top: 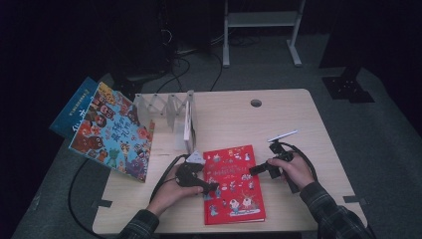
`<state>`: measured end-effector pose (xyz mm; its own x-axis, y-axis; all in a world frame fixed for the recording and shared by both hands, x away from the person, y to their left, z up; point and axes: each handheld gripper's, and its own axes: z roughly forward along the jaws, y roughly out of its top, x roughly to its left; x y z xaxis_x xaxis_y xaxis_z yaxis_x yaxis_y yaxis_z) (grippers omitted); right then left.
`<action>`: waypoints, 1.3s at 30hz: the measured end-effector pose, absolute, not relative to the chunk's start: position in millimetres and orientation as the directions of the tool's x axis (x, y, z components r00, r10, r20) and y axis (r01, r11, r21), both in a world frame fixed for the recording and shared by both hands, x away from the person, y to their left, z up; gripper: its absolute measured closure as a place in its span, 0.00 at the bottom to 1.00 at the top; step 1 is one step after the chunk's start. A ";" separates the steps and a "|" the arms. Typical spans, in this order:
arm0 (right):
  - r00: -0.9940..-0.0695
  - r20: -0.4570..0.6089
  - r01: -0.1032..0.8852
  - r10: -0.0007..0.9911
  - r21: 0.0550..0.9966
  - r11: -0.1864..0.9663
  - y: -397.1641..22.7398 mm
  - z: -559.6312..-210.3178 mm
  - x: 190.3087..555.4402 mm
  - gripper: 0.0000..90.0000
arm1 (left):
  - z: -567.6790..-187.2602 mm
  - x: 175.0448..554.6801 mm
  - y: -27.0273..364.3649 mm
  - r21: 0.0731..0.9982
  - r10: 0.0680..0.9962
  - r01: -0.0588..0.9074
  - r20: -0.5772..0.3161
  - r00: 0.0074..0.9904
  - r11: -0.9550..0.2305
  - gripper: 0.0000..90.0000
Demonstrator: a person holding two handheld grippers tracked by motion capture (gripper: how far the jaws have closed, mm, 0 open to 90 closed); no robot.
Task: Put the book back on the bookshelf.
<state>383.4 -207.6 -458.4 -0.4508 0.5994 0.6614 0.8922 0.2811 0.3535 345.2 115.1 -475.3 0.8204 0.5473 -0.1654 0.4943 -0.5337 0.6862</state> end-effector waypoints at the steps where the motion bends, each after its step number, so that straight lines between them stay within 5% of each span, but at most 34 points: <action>1: -0.450 0.660 0.893 0.602 0.352 0.281 -206.8 -458.9 383.7 0.73 | -475.4 345.2 115.2 0.687 0.547 0.494 -0.166 0.821 -0.533 0.03; 22: -0.660 0.539 0.734 0.523 0.610 0.299 -205.0 -421.5 364.1 0.79 | -471.2 346.5 124.4 0.665 0.542 0.539 -0.234 0.807 -0.516 0.07; 39: -0.654 0.540 0.744 0.529 0.586 0.321 -202.1 -426.4 369.6 0.73 | -472.5 346.4 121.4 0.675 0.538 0.538 -0.241 0.807 -0.505 0.08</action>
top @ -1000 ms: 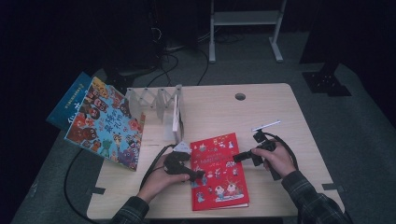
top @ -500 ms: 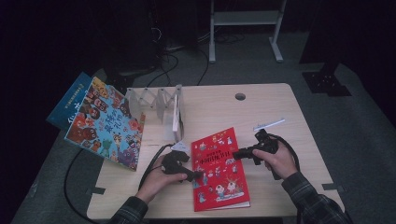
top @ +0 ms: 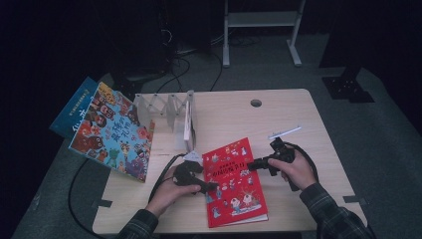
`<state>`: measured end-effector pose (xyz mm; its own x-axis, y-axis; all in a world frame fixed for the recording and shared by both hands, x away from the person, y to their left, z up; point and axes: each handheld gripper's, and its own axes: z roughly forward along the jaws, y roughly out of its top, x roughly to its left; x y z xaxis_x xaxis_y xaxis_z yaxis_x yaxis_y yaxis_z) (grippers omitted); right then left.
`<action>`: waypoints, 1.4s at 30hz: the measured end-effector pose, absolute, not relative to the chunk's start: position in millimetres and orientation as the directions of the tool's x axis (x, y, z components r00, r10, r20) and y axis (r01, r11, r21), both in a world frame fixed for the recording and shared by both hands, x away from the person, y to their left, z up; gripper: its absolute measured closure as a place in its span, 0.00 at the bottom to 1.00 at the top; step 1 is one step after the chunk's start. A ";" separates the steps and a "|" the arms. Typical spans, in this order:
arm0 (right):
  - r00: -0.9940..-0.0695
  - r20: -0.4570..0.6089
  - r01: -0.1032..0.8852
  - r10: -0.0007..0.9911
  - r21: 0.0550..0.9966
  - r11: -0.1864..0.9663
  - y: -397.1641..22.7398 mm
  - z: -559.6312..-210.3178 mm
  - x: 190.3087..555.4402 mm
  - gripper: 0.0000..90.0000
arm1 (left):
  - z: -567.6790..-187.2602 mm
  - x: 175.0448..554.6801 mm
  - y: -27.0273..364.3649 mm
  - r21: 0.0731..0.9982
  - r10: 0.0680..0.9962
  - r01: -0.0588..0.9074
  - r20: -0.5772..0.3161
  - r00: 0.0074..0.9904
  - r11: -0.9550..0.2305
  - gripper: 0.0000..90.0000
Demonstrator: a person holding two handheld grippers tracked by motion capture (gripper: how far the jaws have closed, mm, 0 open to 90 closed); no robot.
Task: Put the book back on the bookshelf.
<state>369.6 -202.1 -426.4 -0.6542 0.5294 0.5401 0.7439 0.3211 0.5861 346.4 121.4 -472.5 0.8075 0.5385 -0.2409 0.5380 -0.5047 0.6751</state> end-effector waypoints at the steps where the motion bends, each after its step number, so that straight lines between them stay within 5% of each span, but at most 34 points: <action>1: -0.655 0.534 0.743 0.535 0.583 0.327 -200.8 -427.8 370.5 0.72 | -472.5 346.2 121.4 0.676 0.539 0.537 -0.239 0.808 -0.505 0.08; 12: -0.661 0.549 0.746 0.511 0.554 0.370 -178.4 -443.0 377.4 0.61 | -472.6 346.0 121.6 0.677 0.537 0.532 -0.234 0.810 -0.508 0.08; 19: -0.646 0.623 0.759 0.441 0.585 0.286 -183.8 -437.7 374.6 0.78 | -471.6 348.3 124.9 0.670 0.541 0.556 -0.265 0.798 -0.493 0.09; 42: -0.737 0.515 0.626 0.438 0.764 0.155 -201.0 -397.3 353.8 0.89 | -456.9 349.3 113.6 0.760 0.444 0.533 -0.360 0.821 -0.370 0.16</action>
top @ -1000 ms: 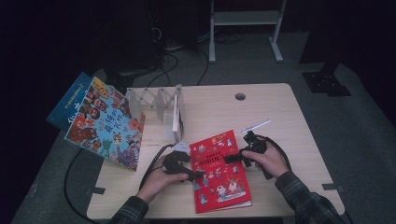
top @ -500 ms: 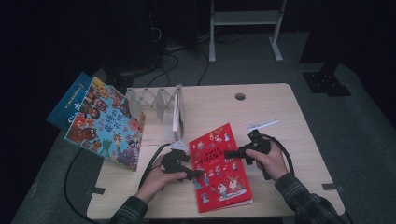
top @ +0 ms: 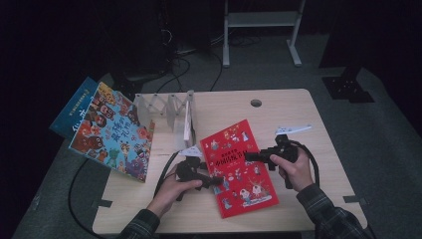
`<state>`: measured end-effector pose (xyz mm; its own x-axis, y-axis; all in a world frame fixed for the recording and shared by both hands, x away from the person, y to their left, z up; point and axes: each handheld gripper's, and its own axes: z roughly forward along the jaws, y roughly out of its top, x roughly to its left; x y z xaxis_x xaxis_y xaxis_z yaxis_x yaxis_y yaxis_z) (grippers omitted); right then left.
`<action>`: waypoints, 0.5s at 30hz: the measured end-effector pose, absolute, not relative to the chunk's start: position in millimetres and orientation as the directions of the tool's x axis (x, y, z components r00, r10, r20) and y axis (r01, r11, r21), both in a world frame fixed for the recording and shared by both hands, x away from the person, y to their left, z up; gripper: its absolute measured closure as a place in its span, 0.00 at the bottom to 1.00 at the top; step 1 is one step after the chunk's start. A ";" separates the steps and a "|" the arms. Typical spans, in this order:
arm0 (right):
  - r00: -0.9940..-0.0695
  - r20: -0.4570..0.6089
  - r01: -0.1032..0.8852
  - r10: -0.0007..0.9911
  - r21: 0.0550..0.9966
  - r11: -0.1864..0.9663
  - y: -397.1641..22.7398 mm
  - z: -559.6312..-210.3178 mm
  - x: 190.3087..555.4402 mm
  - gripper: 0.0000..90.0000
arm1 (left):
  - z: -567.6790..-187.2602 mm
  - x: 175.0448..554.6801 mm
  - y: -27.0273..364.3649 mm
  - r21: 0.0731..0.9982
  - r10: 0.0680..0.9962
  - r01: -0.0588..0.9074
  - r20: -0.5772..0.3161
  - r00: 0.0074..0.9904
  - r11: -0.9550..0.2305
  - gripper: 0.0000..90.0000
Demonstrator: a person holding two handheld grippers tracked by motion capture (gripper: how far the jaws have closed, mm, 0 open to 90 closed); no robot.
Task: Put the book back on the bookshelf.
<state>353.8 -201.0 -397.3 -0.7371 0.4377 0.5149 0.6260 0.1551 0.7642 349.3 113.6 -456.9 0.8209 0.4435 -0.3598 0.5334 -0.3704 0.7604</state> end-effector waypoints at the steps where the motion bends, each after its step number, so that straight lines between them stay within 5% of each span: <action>1: -0.743 0.506 0.617 0.439 0.771 0.156 -201.2 -396.6 353.2 0.89 | -456.5 350.2 114.2 0.755 0.439 0.547 -0.380 0.814 -0.362 0.17; 15: -0.778 0.459 0.555 0.430 0.823 0.125 -209.4 -391.4 348.6 0.86 | -435.5 347.3 127.9 0.829 0.445 0.501 -0.361 0.819 -0.249 0.46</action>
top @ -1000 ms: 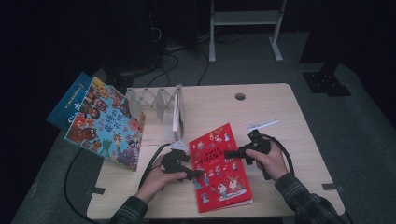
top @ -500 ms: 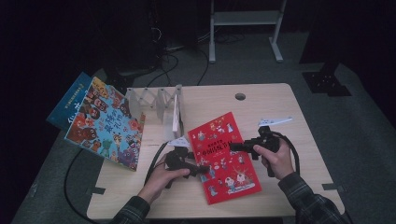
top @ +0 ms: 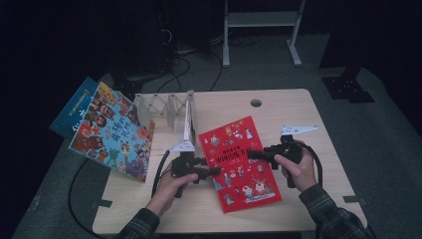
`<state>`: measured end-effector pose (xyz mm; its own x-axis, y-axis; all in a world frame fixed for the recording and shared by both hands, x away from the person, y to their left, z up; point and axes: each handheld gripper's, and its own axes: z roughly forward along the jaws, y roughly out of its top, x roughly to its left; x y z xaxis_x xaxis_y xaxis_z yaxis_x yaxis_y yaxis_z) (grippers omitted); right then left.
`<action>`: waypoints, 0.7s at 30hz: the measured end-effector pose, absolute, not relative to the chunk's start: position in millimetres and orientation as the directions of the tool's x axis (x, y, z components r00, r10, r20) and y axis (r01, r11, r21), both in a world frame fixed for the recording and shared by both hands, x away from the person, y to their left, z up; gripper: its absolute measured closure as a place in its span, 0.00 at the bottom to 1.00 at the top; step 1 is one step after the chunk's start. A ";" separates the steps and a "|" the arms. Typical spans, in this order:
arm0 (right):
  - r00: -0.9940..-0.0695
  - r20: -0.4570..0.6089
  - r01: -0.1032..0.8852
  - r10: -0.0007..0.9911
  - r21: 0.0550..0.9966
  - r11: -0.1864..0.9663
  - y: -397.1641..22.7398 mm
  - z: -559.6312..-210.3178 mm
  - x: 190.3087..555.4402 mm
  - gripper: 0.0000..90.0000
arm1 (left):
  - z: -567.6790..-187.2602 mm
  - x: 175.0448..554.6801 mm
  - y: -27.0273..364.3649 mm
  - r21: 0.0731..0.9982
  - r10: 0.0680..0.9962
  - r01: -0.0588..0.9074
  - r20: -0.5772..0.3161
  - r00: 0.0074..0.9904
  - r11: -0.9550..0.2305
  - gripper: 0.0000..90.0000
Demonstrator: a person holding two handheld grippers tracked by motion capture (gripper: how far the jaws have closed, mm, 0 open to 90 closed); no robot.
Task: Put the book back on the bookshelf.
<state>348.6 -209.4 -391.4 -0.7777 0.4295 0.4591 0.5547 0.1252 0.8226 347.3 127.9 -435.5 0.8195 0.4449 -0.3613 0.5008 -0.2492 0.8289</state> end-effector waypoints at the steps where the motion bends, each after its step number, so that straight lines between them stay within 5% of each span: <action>1: -0.778 0.451 0.551 0.438 0.824 0.132 -209.7 -391.4 348.7 0.84 | -434.1 346.9 128.5 0.835 0.445 0.493 -0.355 0.822 -0.244 0.47; 6: -0.789 0.391 0.512 0.473 0.845 0.155 -209.6 -391.5 347.6 0.77 | -425.1 344.7 131.9 0.866 0.450 0.454 -0.327 0.831 -0.210 0.54; 21: -0.796 0.267 0.431 0.544 0.881 0.197 -202.3 -393.9 345.5 0.59 | -408.5 339.3 127.6 0.911 0.432 0.341 -0.217 0.875 -0.234 0.50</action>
<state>345.5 -202.3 -393.9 -0.7957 0.5437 0.2671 0.4305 0.1975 0.8807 339.3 127.6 -408.5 0.8754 0.4321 -0.2167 0.3407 -0.2336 0.9107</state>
